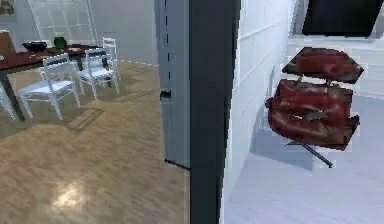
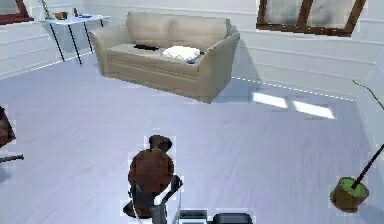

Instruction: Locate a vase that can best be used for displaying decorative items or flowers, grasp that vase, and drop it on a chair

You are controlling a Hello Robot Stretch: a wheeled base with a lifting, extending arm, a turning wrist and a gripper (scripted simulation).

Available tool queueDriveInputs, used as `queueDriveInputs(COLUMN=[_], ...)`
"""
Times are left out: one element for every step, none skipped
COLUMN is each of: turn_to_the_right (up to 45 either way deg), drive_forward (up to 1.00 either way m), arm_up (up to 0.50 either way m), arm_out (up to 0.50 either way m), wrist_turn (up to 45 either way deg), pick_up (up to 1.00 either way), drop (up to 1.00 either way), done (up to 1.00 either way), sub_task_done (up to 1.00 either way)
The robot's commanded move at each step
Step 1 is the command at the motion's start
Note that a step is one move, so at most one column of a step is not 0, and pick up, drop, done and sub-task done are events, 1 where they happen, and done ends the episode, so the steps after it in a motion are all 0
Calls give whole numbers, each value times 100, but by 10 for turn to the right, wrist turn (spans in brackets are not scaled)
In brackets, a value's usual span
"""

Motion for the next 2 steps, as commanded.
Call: queueDriveInputs(turn_to_the_right=[450, -450], drive_forward=[0, 0], arm_up=[0, 0], arm_out=[0, 0], wrist_turn=[0, 0], pick_up=[0, 0], drop=[0, 0], done=[0, 0], sub_task_done=[0, 0])
